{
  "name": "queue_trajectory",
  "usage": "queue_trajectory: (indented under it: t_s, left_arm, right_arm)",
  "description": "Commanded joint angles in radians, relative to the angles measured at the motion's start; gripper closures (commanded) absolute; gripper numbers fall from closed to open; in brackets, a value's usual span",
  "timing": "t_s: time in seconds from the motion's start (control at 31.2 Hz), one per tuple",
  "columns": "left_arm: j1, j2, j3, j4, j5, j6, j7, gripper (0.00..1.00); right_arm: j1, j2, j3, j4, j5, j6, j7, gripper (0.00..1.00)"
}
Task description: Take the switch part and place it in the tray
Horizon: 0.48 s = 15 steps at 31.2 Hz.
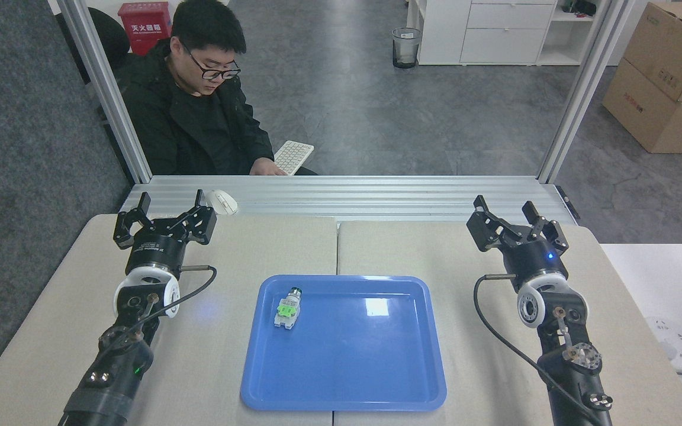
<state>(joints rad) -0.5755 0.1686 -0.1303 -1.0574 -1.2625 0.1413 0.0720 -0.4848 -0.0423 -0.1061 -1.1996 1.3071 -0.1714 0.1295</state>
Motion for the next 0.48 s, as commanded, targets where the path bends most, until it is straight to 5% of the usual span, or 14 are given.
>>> queue_trajectory:
  t_s: [0.0,0.45]
  left_arm:
    - [0.009,0.031,0.031,-0.016,0.008,-0.002,-0.008,0.0]
    - [0.019,0.037,0.031,-0.016,0.008,-0.003,-0.008,0.0]
  right_arm:
    - [0.0,0.001,-0.001,0.0,0.0,0.0,-0.001,0.0]
    - [-0.001,-0.001,0.0,0.0,-0.002,0.0,-0.001,0.0]
